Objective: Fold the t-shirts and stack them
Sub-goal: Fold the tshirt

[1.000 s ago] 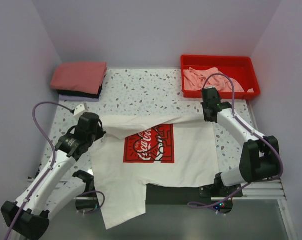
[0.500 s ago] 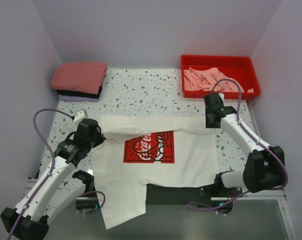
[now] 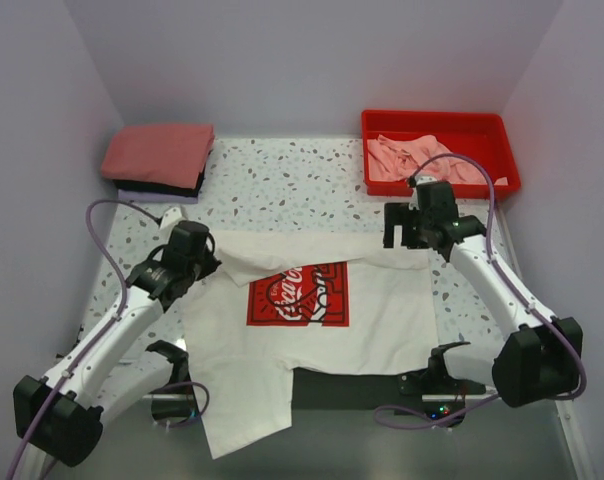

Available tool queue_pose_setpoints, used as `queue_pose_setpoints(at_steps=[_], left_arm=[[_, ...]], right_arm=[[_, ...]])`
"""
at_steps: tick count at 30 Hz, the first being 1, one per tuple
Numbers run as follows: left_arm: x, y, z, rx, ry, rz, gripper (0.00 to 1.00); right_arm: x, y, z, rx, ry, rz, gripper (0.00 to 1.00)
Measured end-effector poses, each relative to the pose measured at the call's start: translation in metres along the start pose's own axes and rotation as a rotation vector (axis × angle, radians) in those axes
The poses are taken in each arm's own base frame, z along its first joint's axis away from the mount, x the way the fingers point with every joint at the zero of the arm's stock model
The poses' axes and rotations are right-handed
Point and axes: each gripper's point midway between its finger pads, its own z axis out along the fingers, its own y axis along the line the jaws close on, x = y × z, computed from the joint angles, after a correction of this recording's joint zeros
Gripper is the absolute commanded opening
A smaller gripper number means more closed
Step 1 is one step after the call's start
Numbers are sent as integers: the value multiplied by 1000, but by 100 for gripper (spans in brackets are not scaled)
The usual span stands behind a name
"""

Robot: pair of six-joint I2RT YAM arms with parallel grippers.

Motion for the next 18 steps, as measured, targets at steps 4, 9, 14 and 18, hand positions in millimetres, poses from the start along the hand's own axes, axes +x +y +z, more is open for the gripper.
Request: queue_pose_setpoints(at_steps=[4,9,14,18], left_arm=[[-11,-16,11,1,-9,10,0],[-32,-32,35,1,-27,-7,0],[-37,-35,74,-34,18,-6,0],[-32,-33,103,-72,77,8,0]], right_arm=[[8,29,20,-114,56,-22,99],[36,93,36,-257,150,-162,99],[61,172,21,-431,146,-340,99],[80,238,1,-593,94,-468,97]])
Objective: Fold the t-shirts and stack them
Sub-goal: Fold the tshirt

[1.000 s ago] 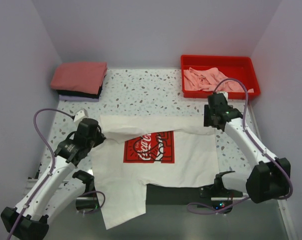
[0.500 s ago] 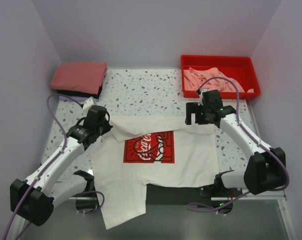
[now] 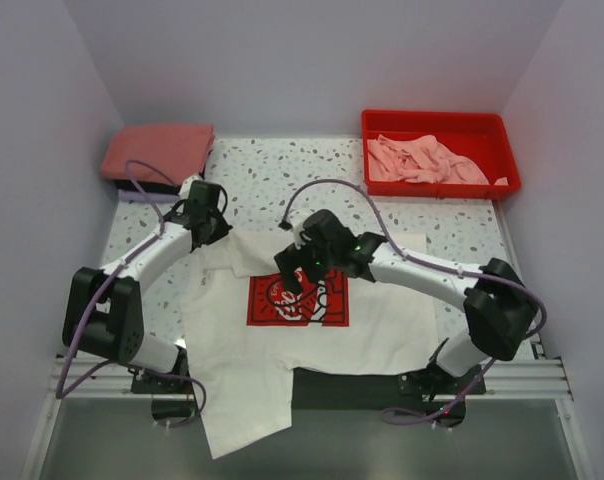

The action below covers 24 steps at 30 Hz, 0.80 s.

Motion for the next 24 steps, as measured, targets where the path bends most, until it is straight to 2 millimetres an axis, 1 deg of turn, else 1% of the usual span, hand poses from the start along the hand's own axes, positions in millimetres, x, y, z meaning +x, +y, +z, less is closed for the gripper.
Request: queue_pose_setpoints(at_steps=[2,3,4,6,8,9,11,13,16,17,20,24], left_arm=[[3,2,11,-10,22,4,0],[5,4,15,-15,33,5,0],[6,6,17,-19,42,5,0],[5,8,21,-12,54,1,0],[2,10,23,3,55,-12,0],[1,11,24,8,55,-19,0],[2,15,27,16,63,-29,0],[6,19,28,18,76,-29,0],[14,22,29,23,99,-20,0],[16,22,29,26,105,-17,0],[21,24,30,32,119,-15,0],[24,25,31,37,128,-17,0]], right_arm=[[-7,28,15,-57,-17,-58,87],[-9,44,25,-87,-20,-89,84],[-12,57,37,-113,-25,-114,78],[-13,83,61,-158,-15,-157,74],[-16,99,82,-178,-12,-187,69],[-19,106,95,-181,-16,-204,68],[-22,110,113,-171,-20,-222,66],[-26,109,129,-153,-29,-240,66],[-30,102,143,-116,-39,-267,65],[-32,100,145,-106,-46,-275,65],[-38,96,151,-86,-65,-308,60],[-46,96,155,-77,-86,-340,60]])
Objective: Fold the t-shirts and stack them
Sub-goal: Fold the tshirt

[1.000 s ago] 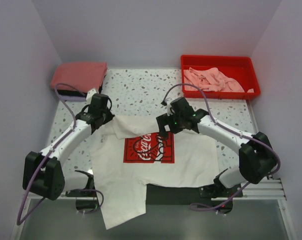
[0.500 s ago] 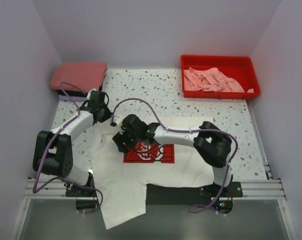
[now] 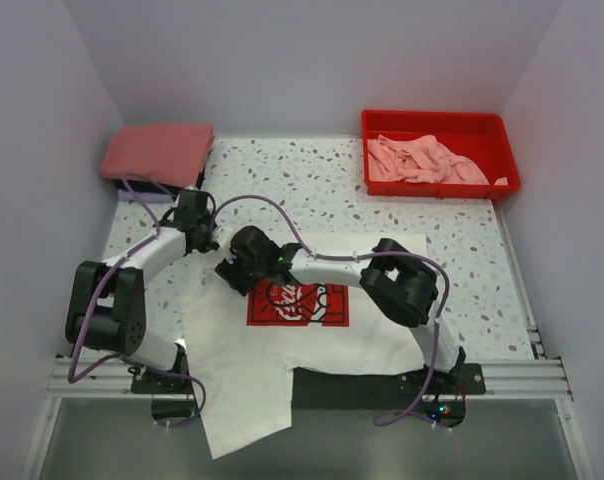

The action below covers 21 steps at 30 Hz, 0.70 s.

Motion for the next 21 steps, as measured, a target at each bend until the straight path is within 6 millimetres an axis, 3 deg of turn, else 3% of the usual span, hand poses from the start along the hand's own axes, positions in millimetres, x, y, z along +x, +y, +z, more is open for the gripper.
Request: queue_pose_setpoints(at_steps=[3,6,10,15,21], left_arm=[[-1,-2,0,9,-2,-2,0],[-1,0,1,7,-2,-5,0],[0,3,2,0,1,-8,0],[-1,6,1,-2,-1,-13,0],[-4,4,-2,7,-12,-14,0]], right_arm=[[-4,-2,3,4,-7,-28,59],[-6,-5,10,17,-10,-46,51],[4,-11,18,45,15,-58,47],[7,-18,20,79,20,-75,21],[6,-19,20,81,20,-75,12]])
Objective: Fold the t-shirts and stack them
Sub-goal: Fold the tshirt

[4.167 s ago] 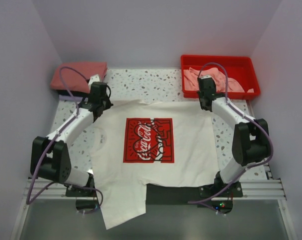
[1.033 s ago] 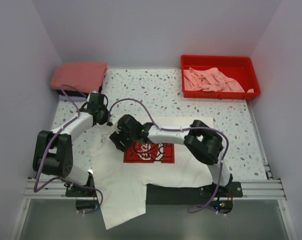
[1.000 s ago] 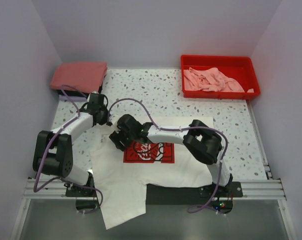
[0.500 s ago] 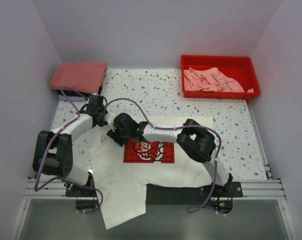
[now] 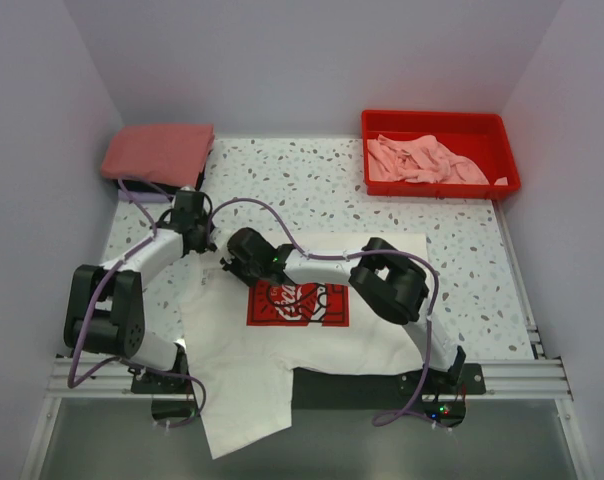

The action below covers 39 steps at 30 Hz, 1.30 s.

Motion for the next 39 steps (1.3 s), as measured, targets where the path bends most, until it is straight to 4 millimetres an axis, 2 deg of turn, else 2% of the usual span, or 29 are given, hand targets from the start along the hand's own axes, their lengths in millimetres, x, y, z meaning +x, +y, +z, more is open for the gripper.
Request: queue_pose_setpoints(at_steps=[5,7,12,13,14,16,26,30,34,39], left_arm=[[-4,-3,-6,17,-17,-1,0],[-5,-4,-11,26,-26,-2,0],[-1,-1,-28,49,-48,-8,0],[1,1,-32,54,-52,-10,0],[10,7,-40,59,-47,-18,0],[17,12,-48,65,-47,-27,0],[62,46,-92,40,18,-42,0],[76,46,-107,60,57,-44,0],[96,60,-114,-13,151,-39,0],[105,71,-126,-72,205,-36,0]], right_arm=[[-3,1,-4,-11,-3,-5,1],[-7,4,-10,-25,-7,-6,0],[-24,13,-44,-87,-48,-3,0],[-27,14,-50,-96,-56,-1,0],[-32,19,-66,-130,-72,1,0],[-33,24,-74,-156,-78,2,0],[23,48,-96,-294,40,17,0],[28,51,-105,-311,51,18,1],[25,54,-116,-335,47,16,1],[31,61,-120,-375,66,18,6]])
